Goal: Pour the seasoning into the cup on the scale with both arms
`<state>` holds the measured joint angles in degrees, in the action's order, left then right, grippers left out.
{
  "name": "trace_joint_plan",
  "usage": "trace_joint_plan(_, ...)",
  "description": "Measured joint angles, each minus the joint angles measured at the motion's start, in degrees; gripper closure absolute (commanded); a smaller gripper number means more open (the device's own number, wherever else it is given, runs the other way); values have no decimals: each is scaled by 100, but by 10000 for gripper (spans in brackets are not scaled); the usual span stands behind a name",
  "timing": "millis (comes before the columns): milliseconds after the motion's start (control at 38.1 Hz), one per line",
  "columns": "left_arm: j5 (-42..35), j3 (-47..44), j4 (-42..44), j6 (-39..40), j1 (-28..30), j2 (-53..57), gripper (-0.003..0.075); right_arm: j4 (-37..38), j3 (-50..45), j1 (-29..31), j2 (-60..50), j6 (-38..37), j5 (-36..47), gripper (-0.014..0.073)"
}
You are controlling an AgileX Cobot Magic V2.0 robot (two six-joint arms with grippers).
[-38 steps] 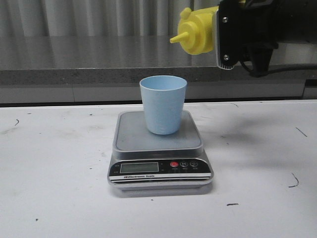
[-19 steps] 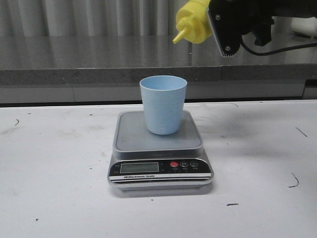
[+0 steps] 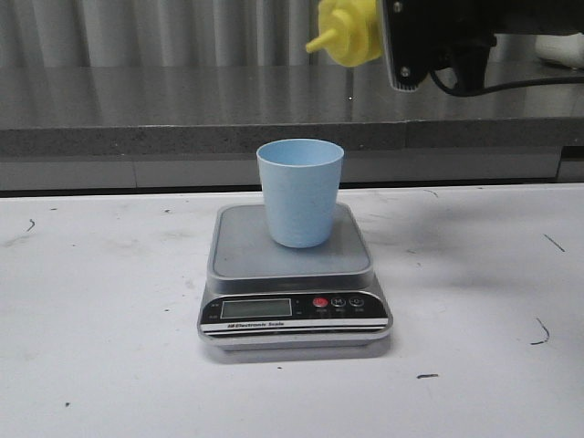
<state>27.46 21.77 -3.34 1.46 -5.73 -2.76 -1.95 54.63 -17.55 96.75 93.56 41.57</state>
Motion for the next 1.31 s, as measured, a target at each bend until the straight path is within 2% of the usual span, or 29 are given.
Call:
trace_joint_plan(184, 0, 0, 0, 0, 0, 0, 740, -679, 0, -86, 0, -1843, 0, 495)
trace_joint_plan(368, 0, 0, 0, 0, 0, 0, 740, -2005, 0, -198, 0, -4565, -285, 495)
trace_joint_plan(551, 0, 0, 0, 0, 0, 0, 740, -2228, 0, -198, 9, -6741, -976, 495)
trace_joint_plan(709, 0, 0, 0, 0, 0, 0, 740, -2250, 0, -198, 13, -8164, -1302, 495)
trace_joint_plan(814, 0, 0, 0, 0, 0, 0, 740, -2250, 0, -198, 13, -8413, -1328, 495)
trace_joint_plan(1024, 0, 0, 0, 0, 0, 0, 740, -2250, 0, -198, -22, -8446, -1341, 500)
trace_joint_plan(1155, 0, 0, 0, 0, 0, 0, 740, -2136, -169, -198, -309, -8446, -1513, 599)
trace_joint_plan(1208, 0, 0, 0, 0, 0, 0, 740, -2020, -419, -217, -463, -8459, -1387, 630)
trace_joint_plan(1313, 0, 0, 0, 0, 0, 0, 740, -1913, -1183, -339, -670, -8459, -691, 631)
